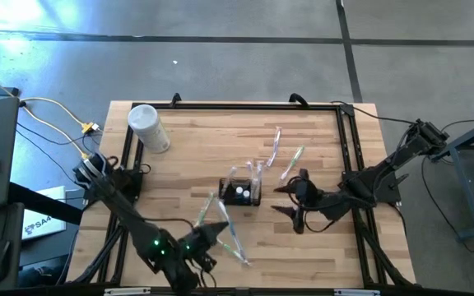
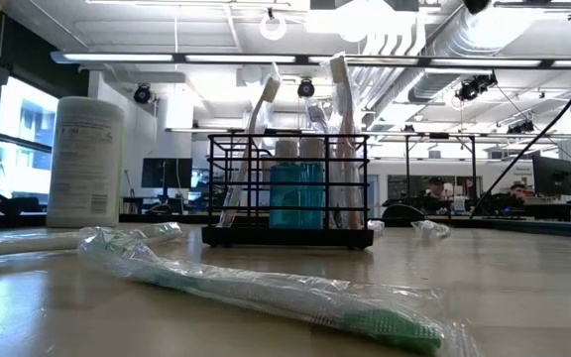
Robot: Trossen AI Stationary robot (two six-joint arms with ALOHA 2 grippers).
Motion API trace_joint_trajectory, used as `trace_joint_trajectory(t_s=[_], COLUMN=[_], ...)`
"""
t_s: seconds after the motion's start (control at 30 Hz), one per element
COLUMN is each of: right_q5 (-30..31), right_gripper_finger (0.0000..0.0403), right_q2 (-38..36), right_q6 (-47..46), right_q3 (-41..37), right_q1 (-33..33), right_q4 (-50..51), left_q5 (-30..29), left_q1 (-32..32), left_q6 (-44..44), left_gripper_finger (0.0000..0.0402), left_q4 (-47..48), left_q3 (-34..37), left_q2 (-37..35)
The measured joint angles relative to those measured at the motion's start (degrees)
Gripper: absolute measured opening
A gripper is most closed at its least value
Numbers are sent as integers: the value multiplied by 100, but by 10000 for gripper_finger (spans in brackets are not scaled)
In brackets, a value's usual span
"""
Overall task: Pick & Place toothbrushing station
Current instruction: Put the blue toothbrush into the black mesh
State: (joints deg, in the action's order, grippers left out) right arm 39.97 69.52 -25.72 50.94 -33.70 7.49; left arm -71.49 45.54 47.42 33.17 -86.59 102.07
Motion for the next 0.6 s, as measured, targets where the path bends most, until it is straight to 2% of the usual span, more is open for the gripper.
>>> trace_joint_trajectory(t_s=[0.1,0.17,0.37,0.5,0.6], right_q5=[-1010,-1359,-1411,-1584,-2139], right_gripper_finger=[235,235,235,235,235], right_q2=[43,131,481,834,1075], right_q6=[340,551,877,908,937], right_q3=[0,0,0,0,0], right_q1=[73,92,419,746,972], right_q4=[-420,-764,-1348,-1803,-2248], left_q5=[20,15,90,342,348], left_q1=[125,189,246,205,149], left_q6=[897,1449,2981,3217,3230], left_gripper_finger=[0,0,0,0,0], left_q4=[-47,-189,-1007,-1085,-1087], left_q3=[2,15,0,-10,-33], left_q2=[261,366,439,439,439])
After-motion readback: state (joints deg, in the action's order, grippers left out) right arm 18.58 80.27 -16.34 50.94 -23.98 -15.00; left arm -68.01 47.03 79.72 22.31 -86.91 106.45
